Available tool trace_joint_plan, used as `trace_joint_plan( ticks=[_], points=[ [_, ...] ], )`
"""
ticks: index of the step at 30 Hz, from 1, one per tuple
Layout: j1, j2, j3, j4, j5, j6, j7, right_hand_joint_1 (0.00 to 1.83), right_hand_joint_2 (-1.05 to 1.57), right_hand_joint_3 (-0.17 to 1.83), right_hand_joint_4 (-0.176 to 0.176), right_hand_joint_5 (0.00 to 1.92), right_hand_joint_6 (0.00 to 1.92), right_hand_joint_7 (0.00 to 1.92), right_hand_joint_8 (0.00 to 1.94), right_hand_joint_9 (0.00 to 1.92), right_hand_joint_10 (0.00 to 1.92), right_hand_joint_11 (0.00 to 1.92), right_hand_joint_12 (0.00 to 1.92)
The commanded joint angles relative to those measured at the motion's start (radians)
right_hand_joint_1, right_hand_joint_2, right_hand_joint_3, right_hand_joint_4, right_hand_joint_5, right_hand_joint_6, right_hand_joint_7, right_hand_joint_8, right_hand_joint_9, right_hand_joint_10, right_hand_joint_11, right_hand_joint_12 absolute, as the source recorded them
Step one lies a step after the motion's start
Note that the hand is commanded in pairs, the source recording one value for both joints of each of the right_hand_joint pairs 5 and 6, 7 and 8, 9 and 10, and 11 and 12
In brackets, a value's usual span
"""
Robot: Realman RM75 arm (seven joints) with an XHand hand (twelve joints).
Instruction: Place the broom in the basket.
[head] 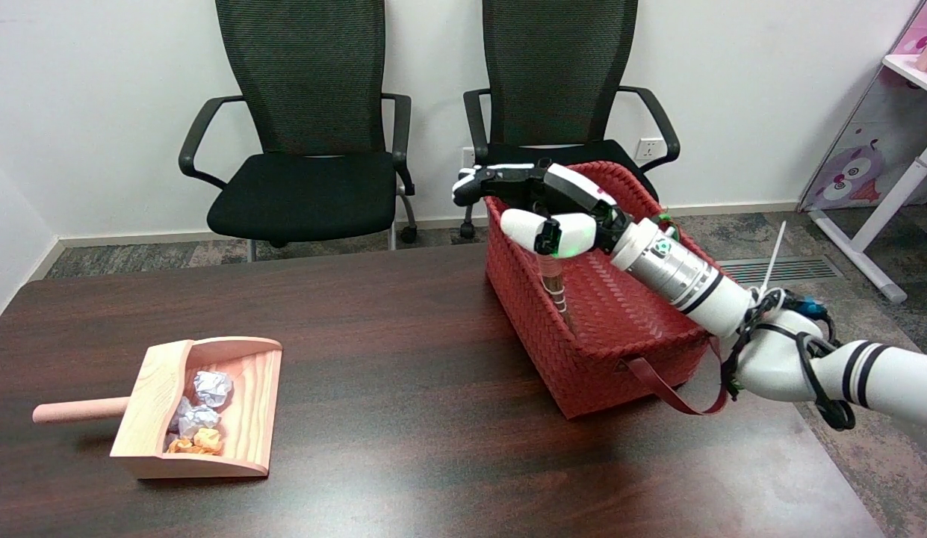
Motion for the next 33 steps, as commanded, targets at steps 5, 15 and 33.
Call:
trace_joint_plan(
  ticks=[5,15,33],
  points=[
    [-0.033,0.080,0.177,-0.181,0.004,-0.098,-0.052,0.85,0.58,1.31,-0.176,0.55,0.55,0.55,0.55,0.12,0.12,0.00,0.00],
    [-0.327,0.134,0.555,-0.282,0.181,-0.026,-0.189,0.84,0.68,1.20,-0.176,0.53,0.53,0.53,0.53,0.19,0.19,0.00,0.00],
    [-0.613,0.137,0.647,-0.491,0.290,0.283,-0.382,0.85,0.89,1.15,-0.176,0.62,0.62,0.62,0.62,0.70,0.70,1.30,1.30]
  ],
)
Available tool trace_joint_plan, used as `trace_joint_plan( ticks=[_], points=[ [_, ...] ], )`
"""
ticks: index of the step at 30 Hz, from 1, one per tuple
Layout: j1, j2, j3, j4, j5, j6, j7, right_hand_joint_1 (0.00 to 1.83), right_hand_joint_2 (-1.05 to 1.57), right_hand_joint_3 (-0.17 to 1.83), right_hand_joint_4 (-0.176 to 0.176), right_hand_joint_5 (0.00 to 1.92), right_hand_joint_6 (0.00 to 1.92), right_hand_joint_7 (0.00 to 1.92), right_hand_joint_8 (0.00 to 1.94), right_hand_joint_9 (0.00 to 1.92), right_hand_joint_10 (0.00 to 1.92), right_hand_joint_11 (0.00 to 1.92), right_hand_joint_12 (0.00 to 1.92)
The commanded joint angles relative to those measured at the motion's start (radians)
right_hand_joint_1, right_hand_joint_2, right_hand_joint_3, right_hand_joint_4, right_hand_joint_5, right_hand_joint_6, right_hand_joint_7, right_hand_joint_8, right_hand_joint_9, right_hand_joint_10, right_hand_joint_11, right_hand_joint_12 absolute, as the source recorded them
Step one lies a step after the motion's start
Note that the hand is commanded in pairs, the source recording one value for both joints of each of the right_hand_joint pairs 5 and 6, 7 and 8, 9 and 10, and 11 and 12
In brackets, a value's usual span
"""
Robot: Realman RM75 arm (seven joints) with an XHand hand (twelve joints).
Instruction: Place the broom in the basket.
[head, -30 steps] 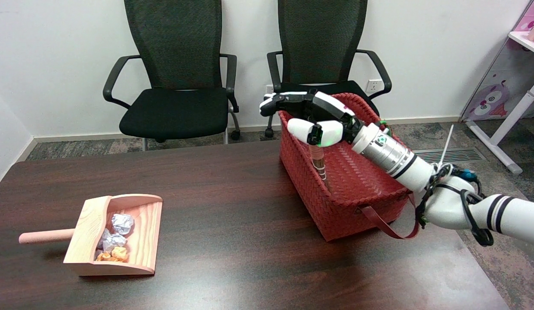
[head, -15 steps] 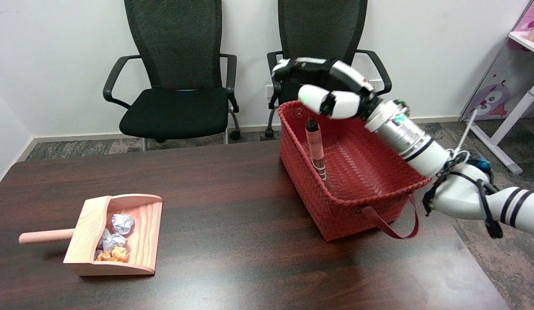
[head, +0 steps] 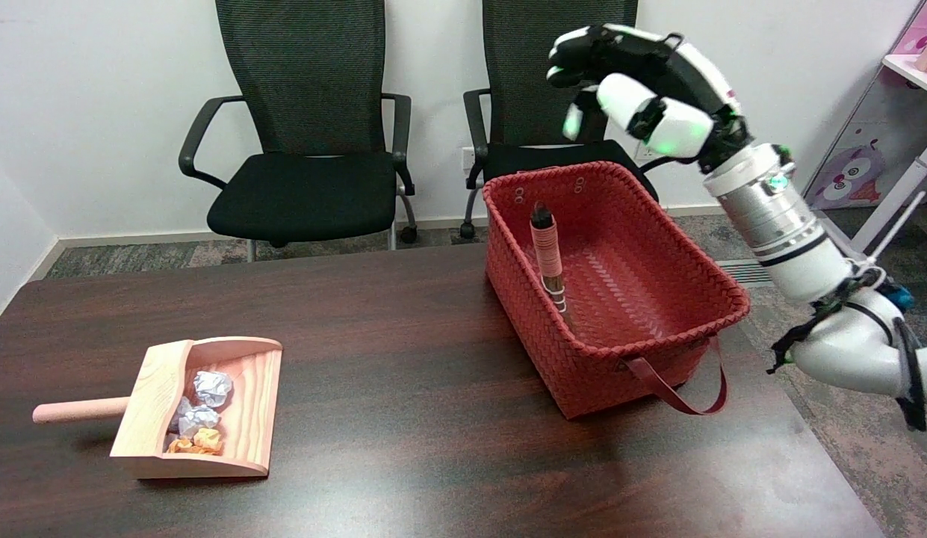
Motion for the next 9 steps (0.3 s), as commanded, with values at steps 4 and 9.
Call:
trace_joint_plan(
  ticks=[4,9],
  points=[
    [-0.461,-0.023,0.228,-0.265,0.113,0.328,-0.257,0.85,0.91,1.18,-0.176,0.64,0.64,0.64,0.64,0.76,0.76,1.52,1.52],
    [-0.575,-0.063,0.233,-0.345,0.105,0.326,-0.419,0.86,0.88,1.24,-0.176,0.63,0.63,0.63,0.63,0.85,0.85,1.64,1.64]
  ],
)
